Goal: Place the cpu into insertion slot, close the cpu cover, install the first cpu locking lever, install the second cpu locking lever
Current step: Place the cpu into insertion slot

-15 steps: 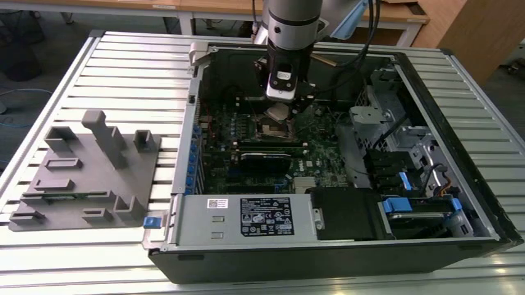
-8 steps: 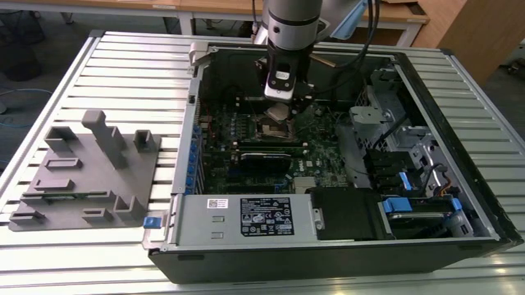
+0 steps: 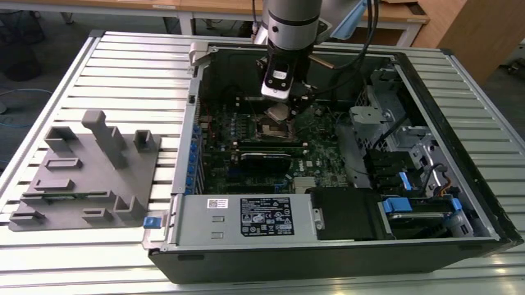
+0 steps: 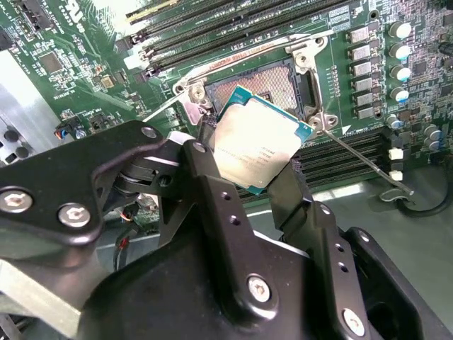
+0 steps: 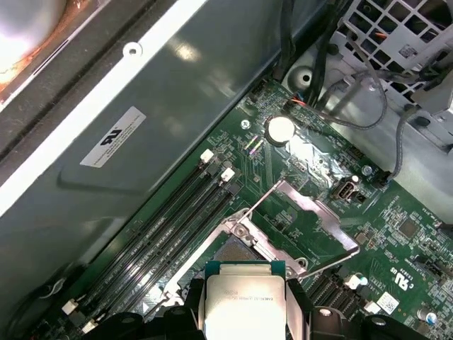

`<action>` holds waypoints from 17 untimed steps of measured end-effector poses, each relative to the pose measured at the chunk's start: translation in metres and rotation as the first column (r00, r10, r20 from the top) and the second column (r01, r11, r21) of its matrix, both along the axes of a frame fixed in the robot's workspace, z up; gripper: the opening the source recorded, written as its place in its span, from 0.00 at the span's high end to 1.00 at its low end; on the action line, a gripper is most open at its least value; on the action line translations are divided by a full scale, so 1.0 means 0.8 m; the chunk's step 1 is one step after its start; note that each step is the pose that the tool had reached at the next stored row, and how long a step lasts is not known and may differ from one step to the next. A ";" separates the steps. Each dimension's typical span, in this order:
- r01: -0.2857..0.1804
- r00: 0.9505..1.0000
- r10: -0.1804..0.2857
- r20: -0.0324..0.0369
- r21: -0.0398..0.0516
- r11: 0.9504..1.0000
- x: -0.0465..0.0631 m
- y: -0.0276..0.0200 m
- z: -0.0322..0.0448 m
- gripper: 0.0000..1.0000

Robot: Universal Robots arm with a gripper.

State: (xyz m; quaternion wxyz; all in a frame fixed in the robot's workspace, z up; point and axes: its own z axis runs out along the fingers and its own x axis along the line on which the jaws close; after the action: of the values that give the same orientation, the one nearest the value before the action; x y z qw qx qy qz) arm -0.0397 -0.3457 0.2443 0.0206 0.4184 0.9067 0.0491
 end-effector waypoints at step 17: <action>0.033 0.999 -0.033 0.000 0.000 0.999 0.000 0.0000 0.0000 0.46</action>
State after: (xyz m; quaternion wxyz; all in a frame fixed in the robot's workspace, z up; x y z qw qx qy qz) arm -0.0397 -0.3457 0.2442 0.0214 0.4331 0.8998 0.0487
